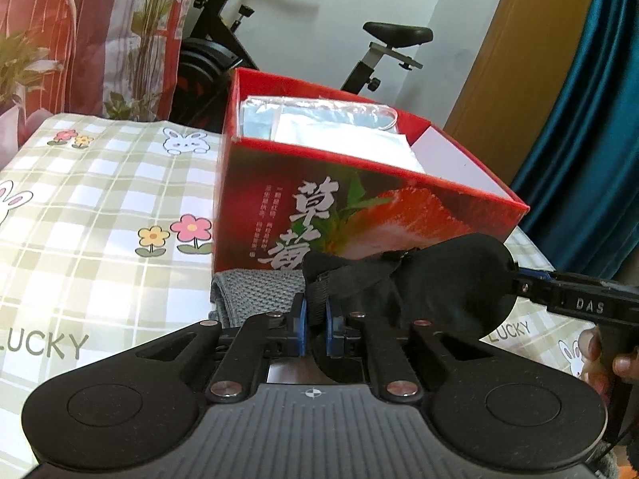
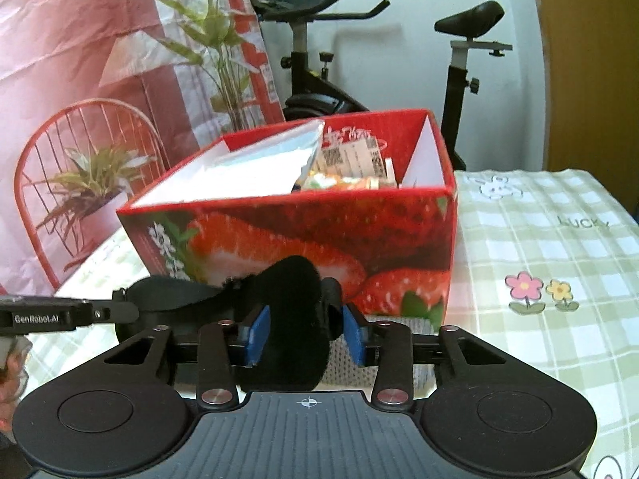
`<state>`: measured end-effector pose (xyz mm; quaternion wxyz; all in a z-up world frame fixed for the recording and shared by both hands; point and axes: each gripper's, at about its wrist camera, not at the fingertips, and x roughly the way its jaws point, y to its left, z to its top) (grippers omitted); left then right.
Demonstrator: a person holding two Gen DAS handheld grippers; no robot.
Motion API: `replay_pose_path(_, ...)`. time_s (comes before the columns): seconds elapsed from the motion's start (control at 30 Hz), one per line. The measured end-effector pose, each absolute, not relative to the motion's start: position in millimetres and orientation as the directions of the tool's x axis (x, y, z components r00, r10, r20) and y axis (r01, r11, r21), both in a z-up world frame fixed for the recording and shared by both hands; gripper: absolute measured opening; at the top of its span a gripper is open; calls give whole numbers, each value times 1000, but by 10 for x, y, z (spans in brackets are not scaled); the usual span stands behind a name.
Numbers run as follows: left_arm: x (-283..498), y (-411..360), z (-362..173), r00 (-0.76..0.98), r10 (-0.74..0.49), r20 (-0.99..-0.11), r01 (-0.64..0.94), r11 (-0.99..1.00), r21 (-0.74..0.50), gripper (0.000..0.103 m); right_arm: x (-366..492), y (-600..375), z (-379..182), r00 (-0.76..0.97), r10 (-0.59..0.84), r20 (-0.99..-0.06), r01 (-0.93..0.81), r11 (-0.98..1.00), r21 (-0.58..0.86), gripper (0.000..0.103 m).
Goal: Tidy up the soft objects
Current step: 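Lift the black eye mask and carry it over the red box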
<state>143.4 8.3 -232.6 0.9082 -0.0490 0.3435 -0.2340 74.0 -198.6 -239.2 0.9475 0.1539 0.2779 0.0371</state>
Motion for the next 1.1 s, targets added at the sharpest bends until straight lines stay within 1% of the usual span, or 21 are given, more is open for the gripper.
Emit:
replay_pose_path(0.03, 1426, 81, -2317, 657, -460, -597, 395, 885, -247, 9, 741, -1990, -2368, 844, 156, -513, 14, 950, 312, 24)
replay_pose_path(0.07, 1417, 78, -2304, 660, -463, -591, 400, 883, -244, 9, 749, -2000, -2355, 844, 158, -513, 12, 950, 313, 13)
replay_pose_path(0.1, 1408, 75, -2292, 662, -466, -587, 405, 882, -242, 9, 755, -2002, -2345, 842, 163, -514, 8, 949, 315, 10)
replay_pose_path(0.23, 1377, 76, -2218, 677, -474, -562, 425, 876, -227, 9, 732, -1987, -2276, 848, 169, -502, -7, 951, 309, 9)
replay_pose_path(0.33, 1355, 100, -2103, 699, -482, -529, 434, 873, -222, 9, 714, -1990, -2137, 866, 173, -469, -18, 948, 317, 9)
replay_pose_path(0.57, 1334, 140, -1667, 758, -510, -406, 471, 859, -199, 9, 699, -2055, -1610, 913, 175, -370, -71, 958, 277, 8)
replay_pose_path(0.67, 1415, 105, -1505, 778, -507, -370, 477, 861, -176, 9, 772, -2123, -1409, 929, 165, -331, -75, 961, 267, 8)
replay_pose_path(0.8, 1598, 23, -1354, 797, -499, -340, 475, 866, -155, 9, 941, -2184, -1234, 942, 143, -304, -68, 967, 245, 8)
replay_pose_path(0.87, 1725, -42, -1293, 810, -485, -329, 472, 873, -124, 9, 1049, -2187, -1181, 947, 124, -296, -59, 974, 219, 8)
replay_pose_path(1.1, 2192, -273, -1152, 838, -438, -324, 448, 893, -49, 9, 1519, -2226, -1127, 959, 39, -280, 8, 986, 165, 8)
